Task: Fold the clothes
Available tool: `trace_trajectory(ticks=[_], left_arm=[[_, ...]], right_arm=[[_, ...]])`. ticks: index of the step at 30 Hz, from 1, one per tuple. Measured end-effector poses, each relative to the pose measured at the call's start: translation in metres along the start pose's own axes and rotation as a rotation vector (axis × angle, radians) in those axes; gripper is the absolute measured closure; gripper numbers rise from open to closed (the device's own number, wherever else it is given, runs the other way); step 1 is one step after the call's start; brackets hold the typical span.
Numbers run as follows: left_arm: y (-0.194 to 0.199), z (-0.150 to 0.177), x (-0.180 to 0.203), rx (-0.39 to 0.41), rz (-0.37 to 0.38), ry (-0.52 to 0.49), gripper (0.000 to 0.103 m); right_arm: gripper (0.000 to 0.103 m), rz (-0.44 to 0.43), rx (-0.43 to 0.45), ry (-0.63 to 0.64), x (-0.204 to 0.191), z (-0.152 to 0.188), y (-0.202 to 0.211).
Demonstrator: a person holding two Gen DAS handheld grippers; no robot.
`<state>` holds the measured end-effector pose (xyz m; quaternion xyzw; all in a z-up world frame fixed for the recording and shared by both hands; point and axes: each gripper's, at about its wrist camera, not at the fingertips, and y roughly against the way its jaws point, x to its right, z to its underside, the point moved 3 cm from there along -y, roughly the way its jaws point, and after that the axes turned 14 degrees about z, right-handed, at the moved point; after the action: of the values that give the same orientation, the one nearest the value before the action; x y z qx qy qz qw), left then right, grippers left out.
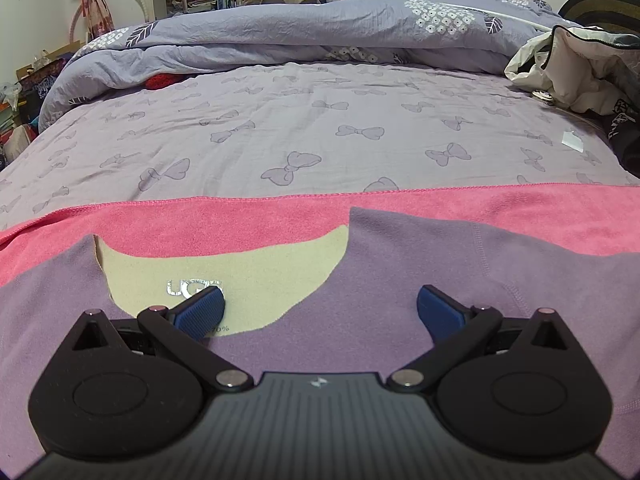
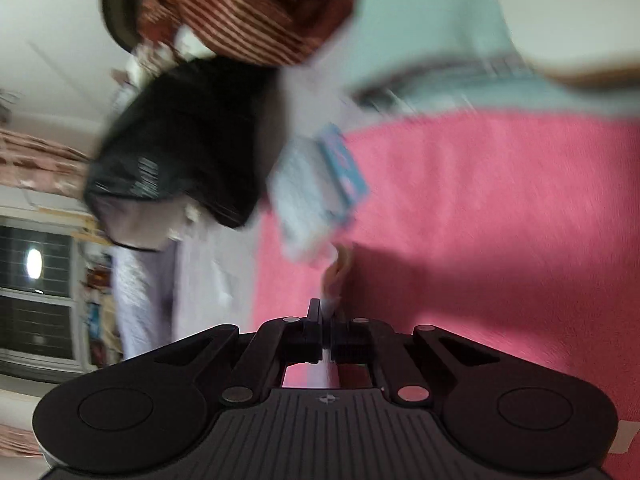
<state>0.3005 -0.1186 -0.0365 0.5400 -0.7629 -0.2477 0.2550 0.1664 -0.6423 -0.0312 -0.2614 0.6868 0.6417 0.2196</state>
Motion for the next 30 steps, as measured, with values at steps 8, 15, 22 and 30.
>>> trace_trajectory(ticks=[8,15,22,30], left_arm=[[0.000,0.000,0.000,0.001,-0.001,-0.001,0.000],[-0.001,0.001,0.001,0.002,0.000,0.001,0.000],[-0.001,-0.001,0.001,0.001,0.001,0.003,0.000],[0.018,-0.008,-0.004,-0.052,-0.007,0.003,0.000]], right_arm=[[0.099,0.349,0.117,0.275,0.020,-0.021,-0.002],[0.057,0.144,0.045,0.159,0.031,-0.007,0.000],[0.067,0.173,0.055,0.254,0.006,0.006,-0.016],[0.094,0.111,-0.009,0.228,-0.025,0.020,0.004]])
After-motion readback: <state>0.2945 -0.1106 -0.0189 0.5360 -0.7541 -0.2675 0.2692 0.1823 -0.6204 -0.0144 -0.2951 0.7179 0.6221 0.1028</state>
